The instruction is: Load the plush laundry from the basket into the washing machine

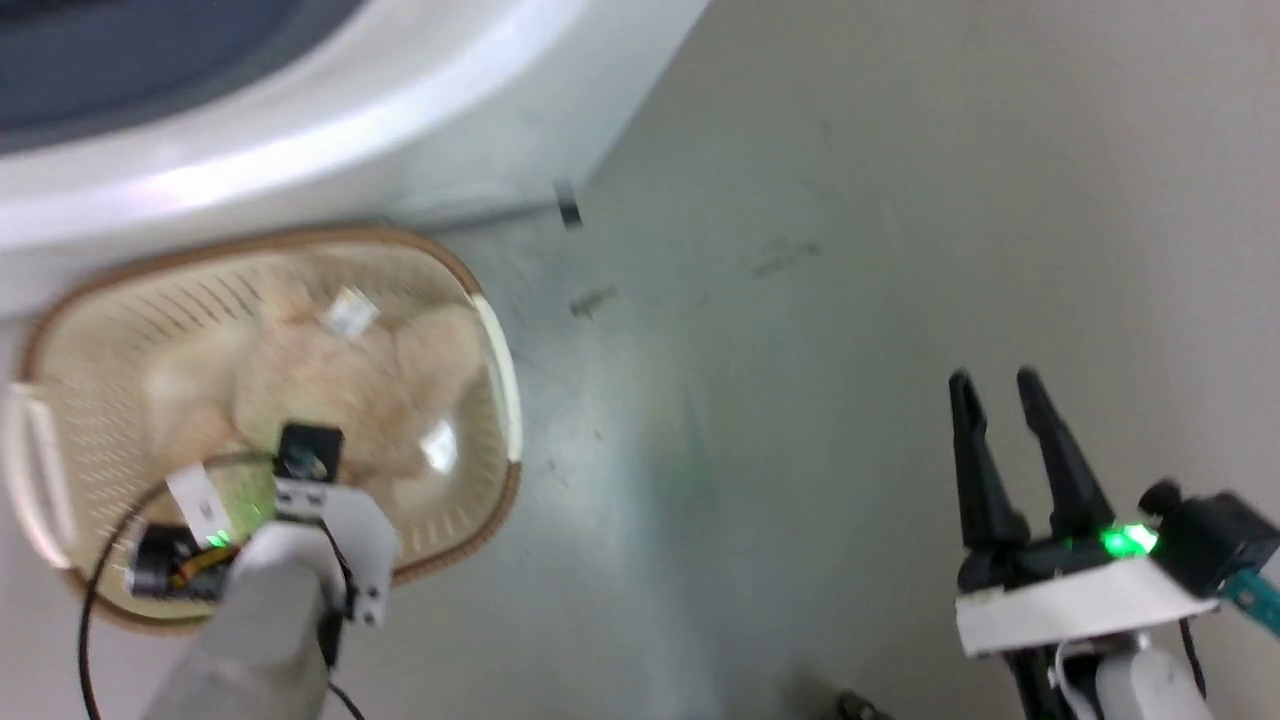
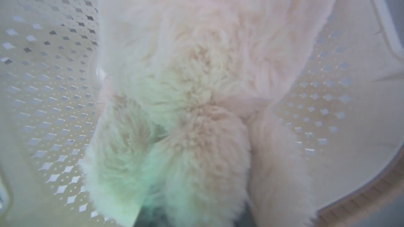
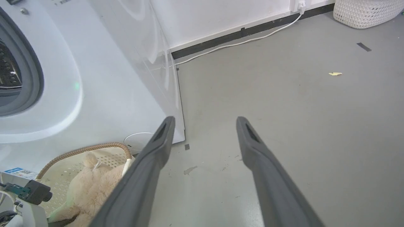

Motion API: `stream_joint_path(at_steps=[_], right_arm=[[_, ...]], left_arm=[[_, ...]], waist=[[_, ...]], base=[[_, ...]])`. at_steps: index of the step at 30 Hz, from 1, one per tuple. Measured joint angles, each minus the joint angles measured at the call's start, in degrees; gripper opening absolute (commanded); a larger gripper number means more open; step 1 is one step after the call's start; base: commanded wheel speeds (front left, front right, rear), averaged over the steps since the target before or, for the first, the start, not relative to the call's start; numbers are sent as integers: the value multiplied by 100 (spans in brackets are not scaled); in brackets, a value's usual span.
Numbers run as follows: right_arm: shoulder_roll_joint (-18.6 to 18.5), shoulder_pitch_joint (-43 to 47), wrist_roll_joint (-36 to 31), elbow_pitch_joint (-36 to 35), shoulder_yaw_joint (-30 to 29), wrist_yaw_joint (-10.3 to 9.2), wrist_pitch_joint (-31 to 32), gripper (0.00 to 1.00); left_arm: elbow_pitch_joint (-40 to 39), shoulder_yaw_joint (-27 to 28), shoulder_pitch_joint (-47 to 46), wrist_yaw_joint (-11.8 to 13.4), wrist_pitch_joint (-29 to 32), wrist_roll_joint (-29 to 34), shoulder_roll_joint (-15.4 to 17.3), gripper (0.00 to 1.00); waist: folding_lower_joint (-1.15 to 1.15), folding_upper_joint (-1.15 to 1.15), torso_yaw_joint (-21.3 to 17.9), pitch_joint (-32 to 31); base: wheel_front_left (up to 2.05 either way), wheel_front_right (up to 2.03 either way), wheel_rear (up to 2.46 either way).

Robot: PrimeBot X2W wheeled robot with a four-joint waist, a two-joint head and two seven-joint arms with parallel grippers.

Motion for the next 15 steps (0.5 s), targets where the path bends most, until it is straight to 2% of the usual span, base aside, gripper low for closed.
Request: stream_joint_path(at_steps=[6, 9, 10, 11, 15], right_arm=[[-13, 540, -355, 40, -189, 0, 0, 100], [-7, 769, -483, 143, -590, 1, 0, 100], [-5, 891, -465, 197, -791, 1, -1, 100], [-5, 891, -465, 197, -791, 1, -1, 100], [3, 1112, -532, 183, -848, 0, -1, 100]], left_arm=[[-221, 62, 582, -181, -742, -174, -293, 0], [-560, 104, 862, -235, -875, -218, -378, 0], [-937, 123, 1115, -286, -877, -213, -407, 0], [-937, 123, 1115, -286, -877, -213, -407, 0], [-2085, 254, 1782, -281, -895, -142, -386, 0]], waist=[[-2, 0, 240, -945], [-1, 0, 394, -1430], [-2, 0, 509, -1748], [-2, 0, 509, -1748], [-2, 0, 756, -2339]], base=[[0, 0, 0], [0, 0, 0], [0, 0, 0], [0, 0, 0], [0, 0, 0]])
